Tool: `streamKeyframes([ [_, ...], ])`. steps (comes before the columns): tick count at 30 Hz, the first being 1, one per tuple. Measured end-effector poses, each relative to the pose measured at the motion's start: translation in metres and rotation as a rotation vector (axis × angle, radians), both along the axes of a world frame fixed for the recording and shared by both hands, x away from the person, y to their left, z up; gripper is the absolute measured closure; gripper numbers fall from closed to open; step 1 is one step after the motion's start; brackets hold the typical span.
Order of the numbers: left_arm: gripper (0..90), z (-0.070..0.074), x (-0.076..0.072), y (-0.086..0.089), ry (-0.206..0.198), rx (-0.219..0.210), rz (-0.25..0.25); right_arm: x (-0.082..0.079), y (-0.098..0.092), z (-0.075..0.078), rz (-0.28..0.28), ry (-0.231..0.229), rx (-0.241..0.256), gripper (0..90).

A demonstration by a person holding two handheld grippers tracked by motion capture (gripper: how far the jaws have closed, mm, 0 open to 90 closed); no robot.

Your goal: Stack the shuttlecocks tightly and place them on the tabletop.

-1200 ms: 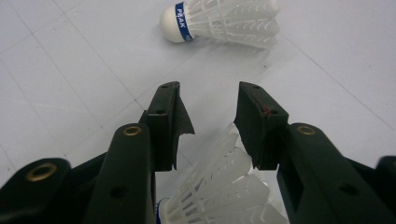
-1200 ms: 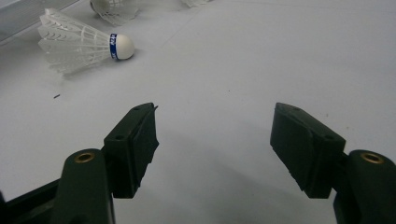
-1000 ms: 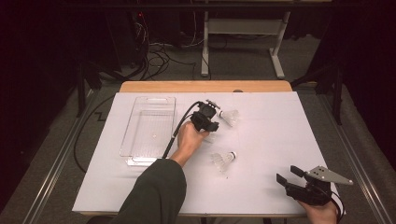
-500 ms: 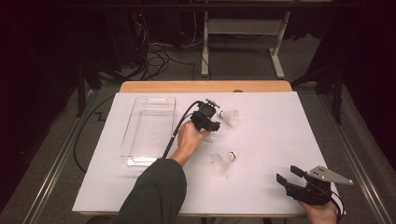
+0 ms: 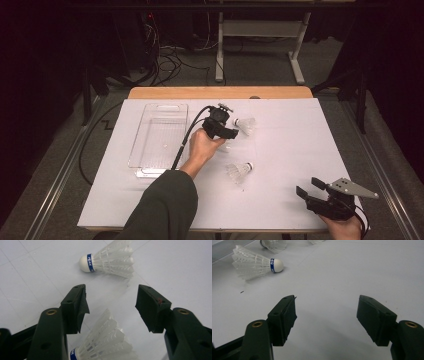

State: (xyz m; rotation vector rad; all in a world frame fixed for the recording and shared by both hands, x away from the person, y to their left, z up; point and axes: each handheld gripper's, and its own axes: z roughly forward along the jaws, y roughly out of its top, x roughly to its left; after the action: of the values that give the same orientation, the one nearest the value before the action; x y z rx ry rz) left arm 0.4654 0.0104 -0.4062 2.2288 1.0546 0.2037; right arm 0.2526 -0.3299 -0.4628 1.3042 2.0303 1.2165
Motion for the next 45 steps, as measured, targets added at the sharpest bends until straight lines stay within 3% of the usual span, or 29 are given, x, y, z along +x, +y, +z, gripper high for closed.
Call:
streamKeyframes([
  [19,38.1,0.023,-0.022,0.018,-0.024,-0.040,-0.029,0.000,0.000,0.000,-0.006,0.002,-0.001,32.3],
  [36,38.7,0.026,-0.048,0.030,-0.057,-0.045,-0.049,0.000,0.001,0.000,-0.006,0.003,-0.002,32.2],
  [45,39.0,0.024,-0.054,0.038,-0.050,-0.047,-0.042,0.000,0.001,0.000,-0.006,0.002,-0.002,32.2],
])
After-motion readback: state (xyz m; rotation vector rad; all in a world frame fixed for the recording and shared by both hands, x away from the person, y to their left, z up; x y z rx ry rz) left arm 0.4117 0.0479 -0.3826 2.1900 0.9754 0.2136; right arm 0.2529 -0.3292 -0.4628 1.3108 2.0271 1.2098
